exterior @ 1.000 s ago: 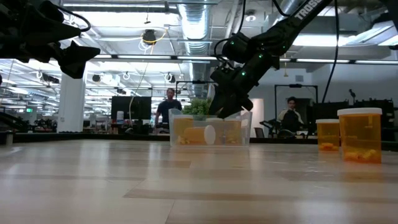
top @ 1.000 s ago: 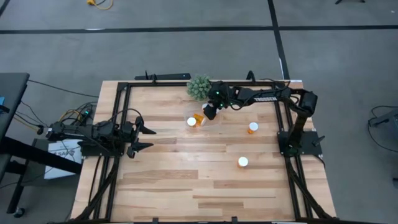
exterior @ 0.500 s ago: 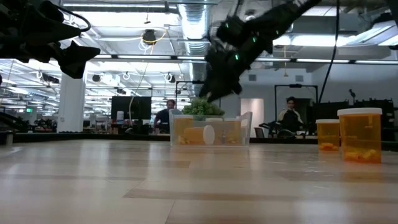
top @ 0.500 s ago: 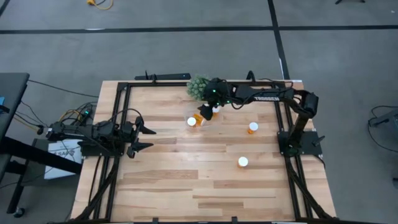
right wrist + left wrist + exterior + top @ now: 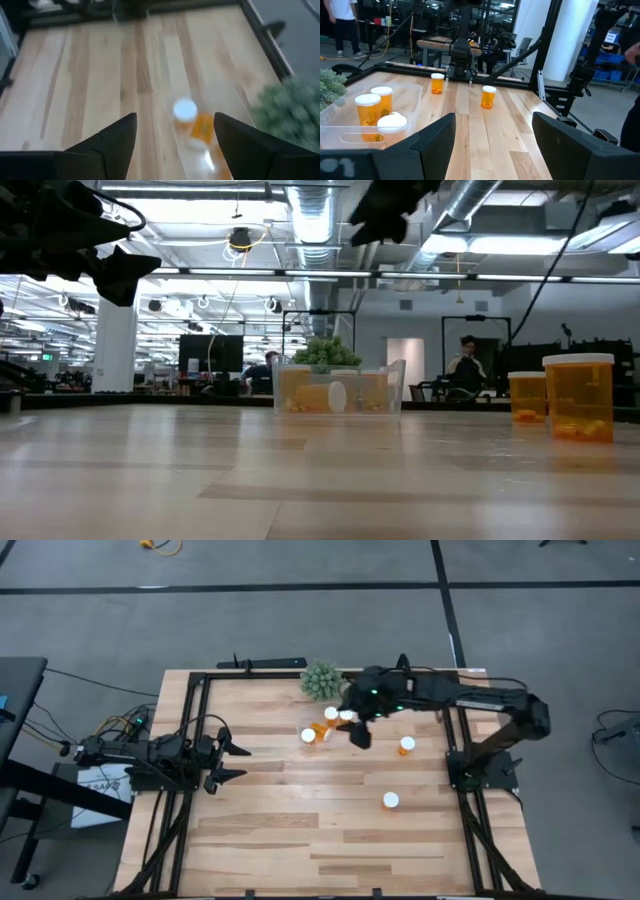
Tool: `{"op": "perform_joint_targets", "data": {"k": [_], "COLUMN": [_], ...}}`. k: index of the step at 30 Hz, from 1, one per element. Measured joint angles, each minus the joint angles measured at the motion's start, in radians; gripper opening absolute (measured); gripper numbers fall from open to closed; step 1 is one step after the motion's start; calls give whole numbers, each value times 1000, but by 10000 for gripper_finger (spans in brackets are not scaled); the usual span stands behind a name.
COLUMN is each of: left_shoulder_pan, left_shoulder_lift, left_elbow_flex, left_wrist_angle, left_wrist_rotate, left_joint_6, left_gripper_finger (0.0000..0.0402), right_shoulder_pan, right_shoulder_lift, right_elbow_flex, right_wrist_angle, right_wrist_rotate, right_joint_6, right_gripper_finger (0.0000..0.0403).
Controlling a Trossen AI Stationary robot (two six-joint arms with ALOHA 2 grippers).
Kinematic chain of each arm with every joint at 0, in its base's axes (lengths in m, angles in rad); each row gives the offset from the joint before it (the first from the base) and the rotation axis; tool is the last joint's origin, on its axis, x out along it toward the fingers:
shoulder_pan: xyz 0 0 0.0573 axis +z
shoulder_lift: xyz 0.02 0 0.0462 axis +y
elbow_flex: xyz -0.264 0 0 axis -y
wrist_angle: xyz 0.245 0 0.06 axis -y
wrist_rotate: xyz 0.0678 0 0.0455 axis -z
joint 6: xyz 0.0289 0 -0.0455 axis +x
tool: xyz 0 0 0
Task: Pick and place pill bottles into a basket
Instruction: Put the orange pill bottle into the transparent bin
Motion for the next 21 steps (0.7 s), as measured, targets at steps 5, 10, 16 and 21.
{"op": "perform_joint_targets", "data": {"k": [5, 10, 16, 21], "left_shoulder_pan": [0, 0, 0, 0], "left_shoulder_lift": [0, 0, 0, 0], "left_elbow_flex": [0, 0, 0, 0], "left_wrist_angle": [0, 0, 0, 0], "left_wrist_rotate": [0, 0, 0, 0], "left_joint_6": [0, 0, 0, 0], "left_gripper_finger": [254, 254, 254, 254], "right_shoulder_pan": [27, 43, 44, 42], "right_shoulder_lift": [-99, -162, -252, -365], "right_elbow_flex": [-1, -1, -55, -196], "right_wrist_angle": [-191, -347, -412, -404], "right_wrist_rotate": [86, 166, 202, 224], "right_joint_6": [-1, -1, 4, 31], "right_gripper_finger": [260, 260, 260, 260]}}
